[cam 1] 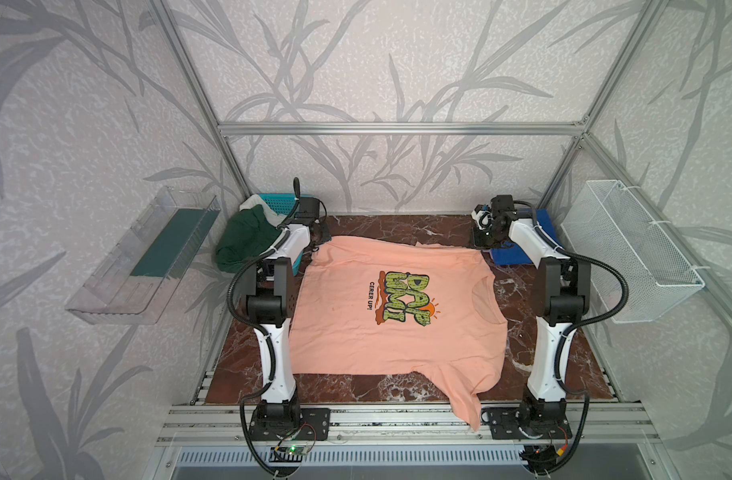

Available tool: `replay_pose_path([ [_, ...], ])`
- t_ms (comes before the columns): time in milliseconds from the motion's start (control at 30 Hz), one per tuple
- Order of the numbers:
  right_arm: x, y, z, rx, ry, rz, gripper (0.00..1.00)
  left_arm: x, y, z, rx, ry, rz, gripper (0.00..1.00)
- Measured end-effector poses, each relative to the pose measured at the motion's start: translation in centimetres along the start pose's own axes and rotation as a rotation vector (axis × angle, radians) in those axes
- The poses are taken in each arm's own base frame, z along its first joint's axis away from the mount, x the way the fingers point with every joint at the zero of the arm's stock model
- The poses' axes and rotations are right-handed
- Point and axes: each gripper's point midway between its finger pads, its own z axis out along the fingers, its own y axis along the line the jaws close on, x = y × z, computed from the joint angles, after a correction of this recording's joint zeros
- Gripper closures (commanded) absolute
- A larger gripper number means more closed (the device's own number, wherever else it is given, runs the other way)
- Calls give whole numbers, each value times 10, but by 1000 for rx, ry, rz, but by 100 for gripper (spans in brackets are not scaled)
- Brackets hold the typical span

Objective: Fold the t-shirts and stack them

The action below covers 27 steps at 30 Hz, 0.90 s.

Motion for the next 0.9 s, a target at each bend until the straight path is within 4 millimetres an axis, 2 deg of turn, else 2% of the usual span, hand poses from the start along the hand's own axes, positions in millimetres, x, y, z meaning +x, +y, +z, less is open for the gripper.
replay_pose_path([
  [233, 16, -4, -3, 2, -13, 32, 100, 3, 3, 5, -18, -29, 40, 100],
  [400, 27, -11, -1, -3, -22, 65, 100, -15, 0, 6, -18, -98, 75, 100],
  [633, 7, -12, -6, -16, -83, 72, 100, -40, -12, 21, -6, -150, 107, 100],
  [733, -9, -8, -12, -30, -121, 62, 100, -40, -13, 23, -9, -150, 118, 100],
  [800, -13, -6, -14, -39, -132, 63, 100, -40, -13, 23, -15, -164, 123, 100],
  [900, -10, -6, -11, -44, -130, 67, 100, -23, -7, 25, -34, -161, 129, 100],
])
